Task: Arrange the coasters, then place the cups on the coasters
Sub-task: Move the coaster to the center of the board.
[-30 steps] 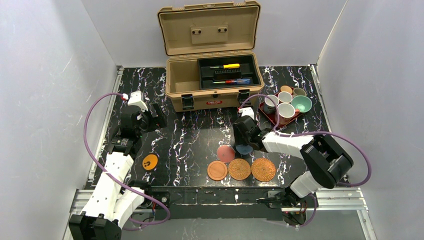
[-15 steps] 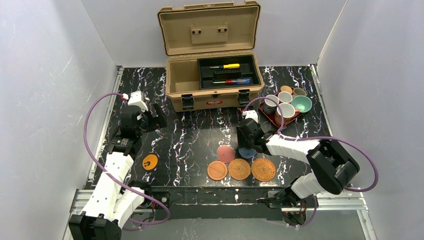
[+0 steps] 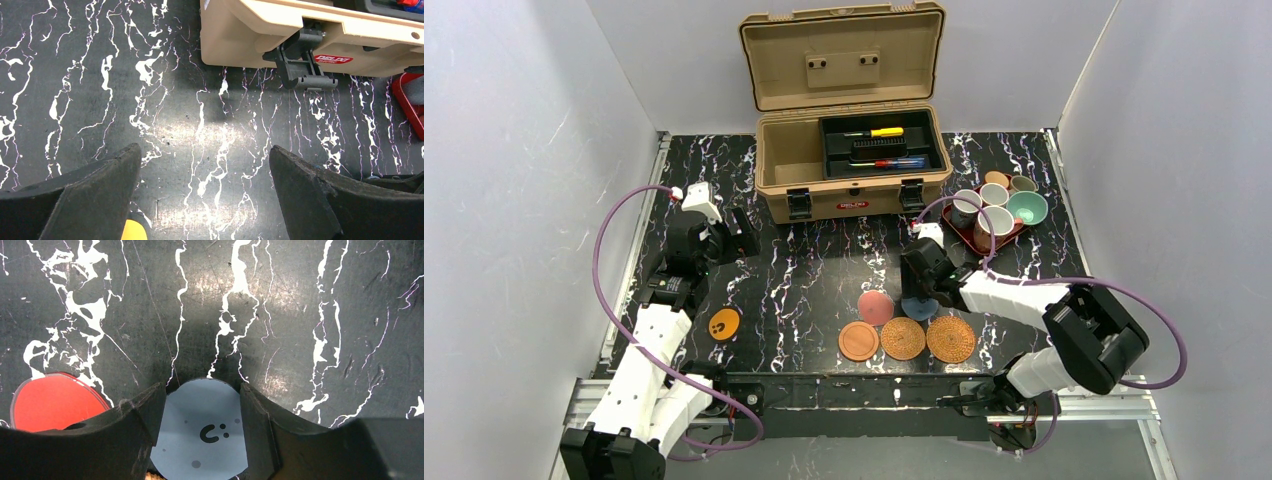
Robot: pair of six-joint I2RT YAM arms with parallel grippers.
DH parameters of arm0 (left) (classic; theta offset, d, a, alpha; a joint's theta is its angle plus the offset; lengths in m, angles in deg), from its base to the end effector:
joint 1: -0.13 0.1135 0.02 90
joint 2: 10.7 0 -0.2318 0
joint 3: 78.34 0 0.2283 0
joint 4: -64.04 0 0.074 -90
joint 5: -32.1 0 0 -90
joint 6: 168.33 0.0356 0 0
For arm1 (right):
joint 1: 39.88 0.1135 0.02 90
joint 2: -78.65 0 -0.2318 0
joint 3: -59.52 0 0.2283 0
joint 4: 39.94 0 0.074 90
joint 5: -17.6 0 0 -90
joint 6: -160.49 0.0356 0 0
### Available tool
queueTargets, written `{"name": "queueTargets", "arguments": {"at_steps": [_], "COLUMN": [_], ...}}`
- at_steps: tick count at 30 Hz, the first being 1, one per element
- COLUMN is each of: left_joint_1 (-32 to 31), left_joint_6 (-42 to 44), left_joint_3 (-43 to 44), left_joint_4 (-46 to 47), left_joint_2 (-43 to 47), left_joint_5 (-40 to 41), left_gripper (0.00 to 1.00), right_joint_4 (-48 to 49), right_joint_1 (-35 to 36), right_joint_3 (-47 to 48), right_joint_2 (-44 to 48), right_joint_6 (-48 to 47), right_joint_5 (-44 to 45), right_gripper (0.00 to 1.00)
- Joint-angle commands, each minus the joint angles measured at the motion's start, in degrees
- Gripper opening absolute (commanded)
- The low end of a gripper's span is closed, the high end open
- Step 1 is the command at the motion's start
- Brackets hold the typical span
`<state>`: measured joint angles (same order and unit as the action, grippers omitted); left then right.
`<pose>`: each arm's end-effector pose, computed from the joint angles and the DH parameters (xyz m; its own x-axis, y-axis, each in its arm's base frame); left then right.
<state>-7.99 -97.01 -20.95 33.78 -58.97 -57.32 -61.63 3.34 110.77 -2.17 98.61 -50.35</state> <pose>0.1915 -0.0270 0.2831 -0.3805 -0.2692 -0.8847 0.0106 0.9554 -0.2953 0.1903 0.1605 0.1462 -0.7198 -0.0769 -0.6899 -0.1409 0.9893 0.0367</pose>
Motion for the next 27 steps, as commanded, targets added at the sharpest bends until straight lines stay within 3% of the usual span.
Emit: {"name": "queueTargets", "arguments": {"at_steps": [1, 10, 18, 27], "left_joint_1": [-0.32, -3.42, -17.04, -27.61], "left_joint_6": [-0.04, 0.02, -11.0, -21.56], "left_joint_3": [1.09, 0.92, -2.18, -5.35], "left_joint_4": [-1.14, -2.2, -2.81, -1.61], "left_joint_2": [0.85, 1.6, 4.39, 5.97], "left_joint_5": [-0.58, -3.23, -2.65, 0.31], "left_gripper": [0.98, 0.96, 0.92, 0.9], "right_joint_4": [-2.28, -4.37, -7.43, -6.31], "right_joint_1": [0.44, 0.46, 0.46, 0.46], "right_joint_3": [-0.98, 0.34, 2.09, 3.55], "right_joint_2": [1.29, 3.04, 6.42, 8.32], "right_joint_6": [1.66, 1.68, 1.87, 0.74], "right_joint_5": [-1.81, 0.01, 2.03, 2.08], "right_gripper": [0.64, 0.66, 0.72, 0.82]}}
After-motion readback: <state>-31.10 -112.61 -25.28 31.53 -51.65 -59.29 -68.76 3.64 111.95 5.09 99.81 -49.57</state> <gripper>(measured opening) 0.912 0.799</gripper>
